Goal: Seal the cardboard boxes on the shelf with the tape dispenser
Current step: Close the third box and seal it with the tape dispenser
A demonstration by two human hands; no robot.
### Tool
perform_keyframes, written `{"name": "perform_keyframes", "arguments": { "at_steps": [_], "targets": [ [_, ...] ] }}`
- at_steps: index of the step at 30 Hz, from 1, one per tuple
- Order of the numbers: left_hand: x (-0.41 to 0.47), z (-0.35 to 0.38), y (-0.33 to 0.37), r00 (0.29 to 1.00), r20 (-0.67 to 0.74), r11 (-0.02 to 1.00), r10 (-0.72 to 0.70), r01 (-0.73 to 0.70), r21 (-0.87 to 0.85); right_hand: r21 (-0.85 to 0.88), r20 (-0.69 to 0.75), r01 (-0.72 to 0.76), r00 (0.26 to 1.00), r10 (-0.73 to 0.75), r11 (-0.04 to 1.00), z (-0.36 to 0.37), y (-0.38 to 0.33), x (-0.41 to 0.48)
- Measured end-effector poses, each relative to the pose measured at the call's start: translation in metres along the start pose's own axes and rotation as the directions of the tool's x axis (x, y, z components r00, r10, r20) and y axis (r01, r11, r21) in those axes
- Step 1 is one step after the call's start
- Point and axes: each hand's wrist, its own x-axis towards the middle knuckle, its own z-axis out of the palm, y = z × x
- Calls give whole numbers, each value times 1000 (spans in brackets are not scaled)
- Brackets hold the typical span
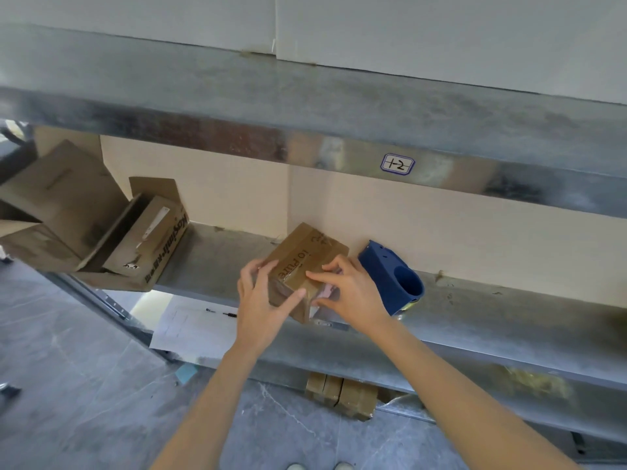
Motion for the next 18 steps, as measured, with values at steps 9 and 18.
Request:
{"name": "perform_keyframes", "arguments": {
  "at_steps": [9,18],
  "targets": [
    [9,-8,-7,995,87,999,-39,40,0,27,8,-6,1000,6,1000,-9,16,9],
    [27,-45,-29,984,178,998,0,11,-62,139,182,-108,980,82,984,-18,28,-1]
  ]
}}
